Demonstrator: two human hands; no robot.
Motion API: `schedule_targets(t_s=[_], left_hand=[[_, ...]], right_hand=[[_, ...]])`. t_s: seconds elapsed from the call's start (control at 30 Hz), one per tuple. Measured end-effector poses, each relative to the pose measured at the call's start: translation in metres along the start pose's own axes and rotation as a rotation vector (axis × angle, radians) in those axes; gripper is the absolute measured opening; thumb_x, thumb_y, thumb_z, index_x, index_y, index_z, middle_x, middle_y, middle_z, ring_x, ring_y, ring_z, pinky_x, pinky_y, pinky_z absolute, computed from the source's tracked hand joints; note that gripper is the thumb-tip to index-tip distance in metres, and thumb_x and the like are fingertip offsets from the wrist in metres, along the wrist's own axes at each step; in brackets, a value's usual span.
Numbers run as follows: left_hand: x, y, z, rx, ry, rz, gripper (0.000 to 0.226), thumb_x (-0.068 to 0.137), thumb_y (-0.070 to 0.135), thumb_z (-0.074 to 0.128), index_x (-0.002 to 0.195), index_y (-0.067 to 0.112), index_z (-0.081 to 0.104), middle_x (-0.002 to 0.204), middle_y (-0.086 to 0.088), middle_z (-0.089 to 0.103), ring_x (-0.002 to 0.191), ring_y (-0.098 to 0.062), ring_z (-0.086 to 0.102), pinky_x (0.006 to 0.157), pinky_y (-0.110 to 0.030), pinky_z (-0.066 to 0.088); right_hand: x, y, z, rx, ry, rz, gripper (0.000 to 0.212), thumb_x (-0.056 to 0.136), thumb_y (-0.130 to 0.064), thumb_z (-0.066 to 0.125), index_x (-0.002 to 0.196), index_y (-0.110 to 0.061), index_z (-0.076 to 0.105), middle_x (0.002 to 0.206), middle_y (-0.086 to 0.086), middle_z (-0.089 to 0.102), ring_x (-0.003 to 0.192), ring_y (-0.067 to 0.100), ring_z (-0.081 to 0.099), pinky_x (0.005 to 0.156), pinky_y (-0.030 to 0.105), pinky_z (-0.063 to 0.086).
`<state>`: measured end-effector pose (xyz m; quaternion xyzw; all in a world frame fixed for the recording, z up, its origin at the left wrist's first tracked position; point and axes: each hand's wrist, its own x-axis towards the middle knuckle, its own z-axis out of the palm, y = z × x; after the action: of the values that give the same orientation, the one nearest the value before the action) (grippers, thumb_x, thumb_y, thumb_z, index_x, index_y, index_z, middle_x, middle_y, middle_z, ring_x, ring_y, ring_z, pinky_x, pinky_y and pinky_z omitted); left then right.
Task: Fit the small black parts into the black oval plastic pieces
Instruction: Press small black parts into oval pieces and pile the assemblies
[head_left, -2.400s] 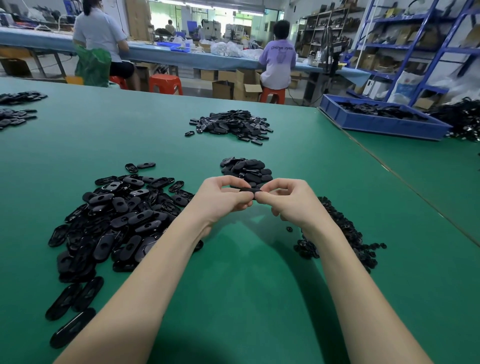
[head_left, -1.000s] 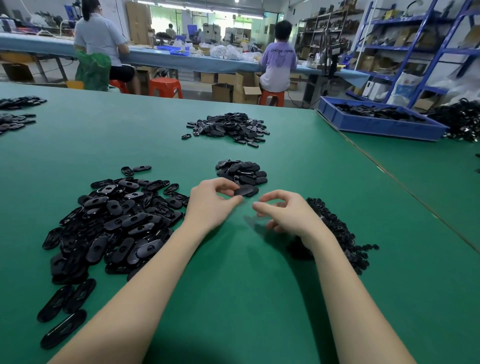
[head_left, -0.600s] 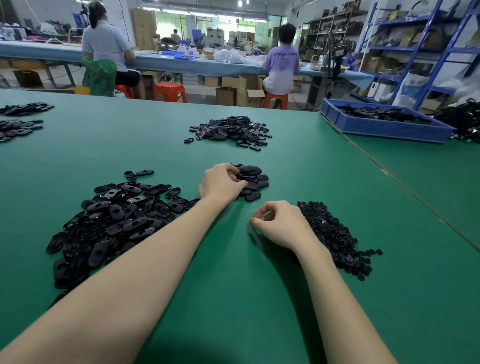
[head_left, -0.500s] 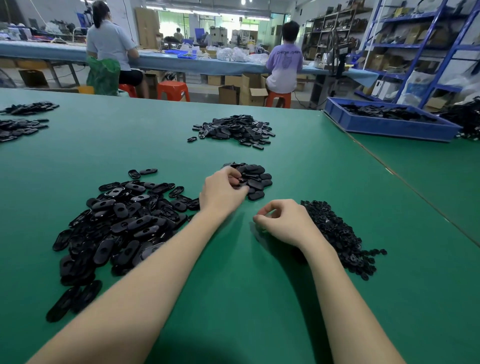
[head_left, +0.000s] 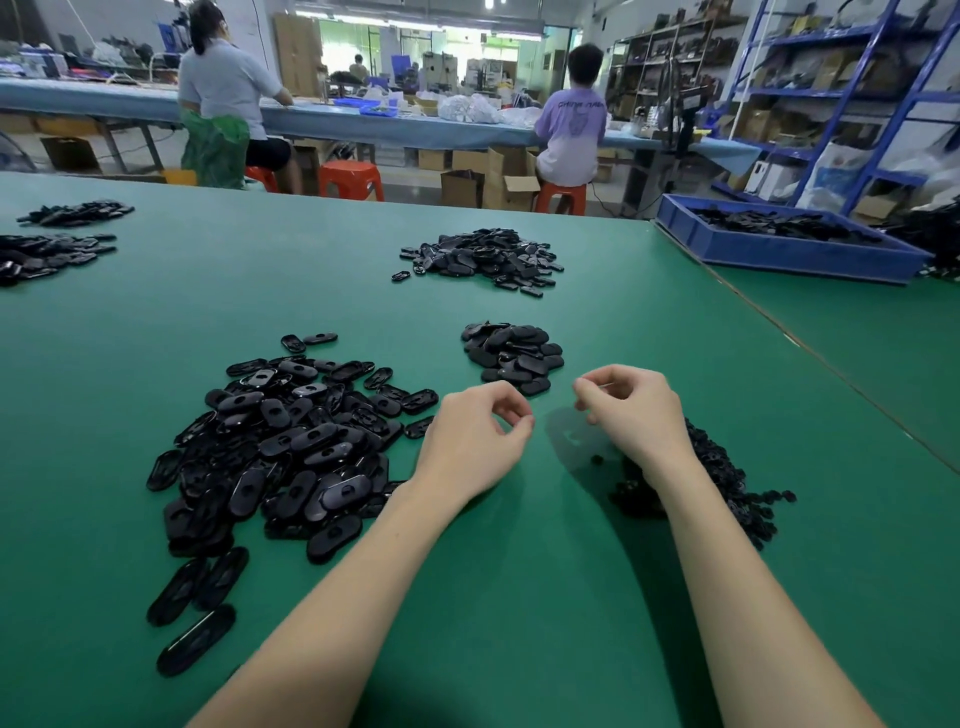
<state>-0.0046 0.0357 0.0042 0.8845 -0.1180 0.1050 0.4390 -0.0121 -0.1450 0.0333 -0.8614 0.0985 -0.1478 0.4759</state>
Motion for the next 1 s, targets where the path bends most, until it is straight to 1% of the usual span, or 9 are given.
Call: schedule_targets(t_s=[0.1, 0.23, 0.3, 0.37, 0.47, 0.63, 0.73, 0.83, 1.0], left_hand=[[0.005, 0.000, -0.013, 0.070, -0.040, -0.006, 0.007, 0.083, 0.033, 0.067, 0.077, 0.034, 0.065, 0.074, 0.022, 0.067, 0.065, -0.001, 0.059, 0.078, -0.033, 0.057], [0.011, -0.003, -0.033, 0.145, -0.081, -0.013, 0.012, 0.085, 0.023, 0.065, 0.082, 0.034, 0.067, 0.077, 0.021, 0.066, 0.067, 0.000, 0.058, 0.083, -0.034, 0.057], [0.016, -0.007, -0.047, 0.198, -0.081, -0.028, 0.020, 0.086, 0.016, 0.060, 0.083, 0.035, 0.067, 0.079, 0.021, 0.066, 0.069, -0.001, 0.058, 0.085, -0.033, 0.056], [0.020, -0.013, -0.063, 0.227, -0.059, -0.061, 0.028, 0.085, 0.009, 0.054, 0.085, 0.033, 0.067, 0.082, 0.019, 0.067, 0.076, -0.007, 0.063, 0.087, -0.033, 0.055], [0.022, -0.022, -0.081, 0.246, -0.039, -0.126, 0.034, 0.084, 0.005, 0.049, 0.087, 0.032, 0.068, 0.085, 0.017, 0.070, 0.087, -0.012, 0.067, 0.088, -0.031, 0.054], [0.021, -0.032, -0.086, 0.358, -0.172, -0.153, 0.027, 0.088, 0.013, 0.054, 0.092, 0.036, 0.066, 0.097, 0.015, 0.070, 0.096, -0.011, 0.064, 0.095, -0.035, 0.053], [0.021, -0.034, -0.084, 0.386, -0.222, -0.171, 0.010, 0.085, 0.029, 0.070, 0.091, 0.037, 0.067, 0.089, 0.019, 0.069, 0.092, -0.007, 0.064, 0.094, -0.034, 0.053], [0.019, -0.036, -0.081, 0.409, -0.214, -0.178, 0.012, 0.081, 0.035, 0.077, 0.088, 0.036, 0.067, 0.084, 0.019, 0.067, 0.091, -0.007, 0.063, 0.091, -0.031, 0.053], [0.016, -0.030, -0.079, 0.442, -0.177, -0.156, 0.012, 0.085, 0.032, 0.074, 0.092, 0.035, 0.065, 0.087, 0.017, 0.067, 0.092, -0.010, 0.060, 0.077, -0.026, 0.046]], right_hand=[[0.002, -0.006, 0.004, 0.034, 0.012, 0.000, 0.015, 0.088, -0.032, 0.067, 0.075, -0.026, 0.074, 0.065, -0.015, 0.073, 0.049, -0.001, 0.061, 0.048, 0.008, 0.040], [0.006, -0.015, 0.010, 0.073, 0.007, 0.021, 0.015, 0.088, -0.029, 0.067, 0.075, -0.025, 0.074, 0.066, -0.012, 0.073, 0.055, 0.004, 0.063, 0.060, 0.024, 0.058], [0.007, -0.019, 0.013, 0.041, -0.062, -0.002, 0.014, 0.088, -0.028, 0.067, 0.077, -0.025, 0.075, 0.068, -0.011, 0.074, 0.057, 0.006, 0.063, 0.057, 0.023, 0.059], [0.007, -0.024, 0.014, -0.001, -0.179, -0.014, 0.011, 0.089, -0.028, 0.066, 0.081, -0.025, 0.074, 0.071, -0.011, 0.075, 0.057, 0.007, 0.063, 0.052, 0.020, 0.054], [0.007, -0.028, 0.015, -0.165, -0.376, -0.044, 0.011, 0.091, -0.035, 0.065, 0.089, -0.028, 0.073, 0.075, -0.015, 0.076, 0.060, 0.005, 0.067, 0.057, 0.021, 0.050], [0.002, -0.031, 0.018, -0.323, -0.557, -0.080, 0.012, 0.091, -0.040, 0.062, 0.092, -0.031, 0.070, 0.077, -0.018, 0.076, 0.059, 0.004, 0.067, 0.064, 0.024, 0.053], [0.003, -0.031, 0.015, -0.378, -0.567, -0.079, 0.010, 0.091, -0.039, 0.063, 0.091, -0.031, 0.069, 0.077, -0.017, 0.076, 0.056, 0.004, 0.064, 0.058, 0.021, 0.049], [0.003, -0.033, 0.012, -0.401, -0.577, -0.075, 0.011, 0.091, -0.040, 0.063, 0.093, -0.031, 0.069, 0.077, -0.018, 0.075, 0.057, 0.005, 0.065, 0.056, 0.021, 0.045], [0.002, -0.034, 0.009, -0.394, -0.579, -0.086, 0.011, 0.093, -0.041, 0.062, 0.094, -0.032, 0.068, 0.079, -0.018, 0.076, 0.058, 0.005, 0.067, 0.058, 0.022, 0.047]])
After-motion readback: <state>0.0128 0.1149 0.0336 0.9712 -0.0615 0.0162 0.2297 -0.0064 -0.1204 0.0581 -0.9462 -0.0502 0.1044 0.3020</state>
